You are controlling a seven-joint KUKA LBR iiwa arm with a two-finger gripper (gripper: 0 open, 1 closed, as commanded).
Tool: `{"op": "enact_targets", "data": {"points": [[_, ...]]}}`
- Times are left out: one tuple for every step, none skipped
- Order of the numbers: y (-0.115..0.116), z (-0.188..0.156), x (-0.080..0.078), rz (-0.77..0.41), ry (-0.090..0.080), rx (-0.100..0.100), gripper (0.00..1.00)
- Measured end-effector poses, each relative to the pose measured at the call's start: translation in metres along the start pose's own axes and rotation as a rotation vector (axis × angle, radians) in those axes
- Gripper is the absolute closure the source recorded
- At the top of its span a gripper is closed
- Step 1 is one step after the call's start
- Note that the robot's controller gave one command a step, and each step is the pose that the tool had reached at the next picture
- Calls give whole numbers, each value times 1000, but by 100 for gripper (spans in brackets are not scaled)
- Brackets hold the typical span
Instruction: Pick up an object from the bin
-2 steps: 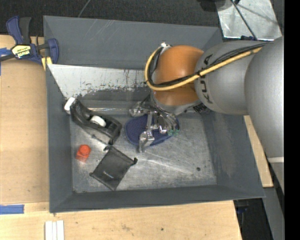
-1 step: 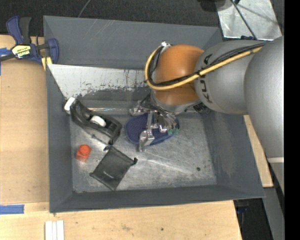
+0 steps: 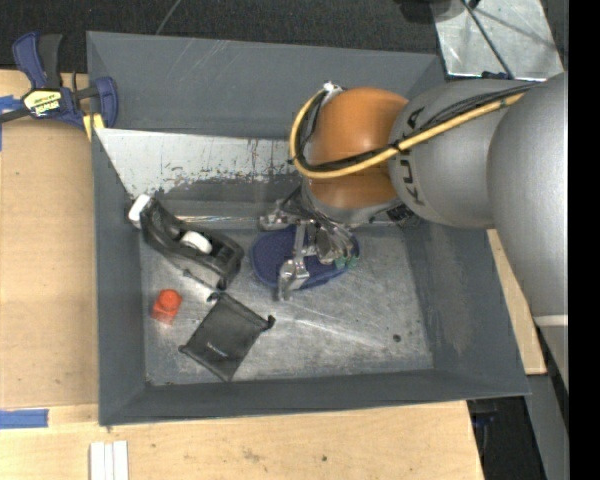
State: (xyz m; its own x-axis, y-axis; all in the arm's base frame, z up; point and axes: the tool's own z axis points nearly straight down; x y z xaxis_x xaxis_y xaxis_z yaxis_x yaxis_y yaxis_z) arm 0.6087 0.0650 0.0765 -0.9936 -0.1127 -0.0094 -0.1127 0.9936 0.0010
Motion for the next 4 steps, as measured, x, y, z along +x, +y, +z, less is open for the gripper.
{"op": "enact_targets", "data": {"points": [[-1, -1, -2, 3, -2, 0, 0], [-1, -2, -2, 4, -4, 1, 100], [-1, -41, -5, 7, 1, 1, 100], [-2, -45, -6, 10, 3, 1, 100]]}}
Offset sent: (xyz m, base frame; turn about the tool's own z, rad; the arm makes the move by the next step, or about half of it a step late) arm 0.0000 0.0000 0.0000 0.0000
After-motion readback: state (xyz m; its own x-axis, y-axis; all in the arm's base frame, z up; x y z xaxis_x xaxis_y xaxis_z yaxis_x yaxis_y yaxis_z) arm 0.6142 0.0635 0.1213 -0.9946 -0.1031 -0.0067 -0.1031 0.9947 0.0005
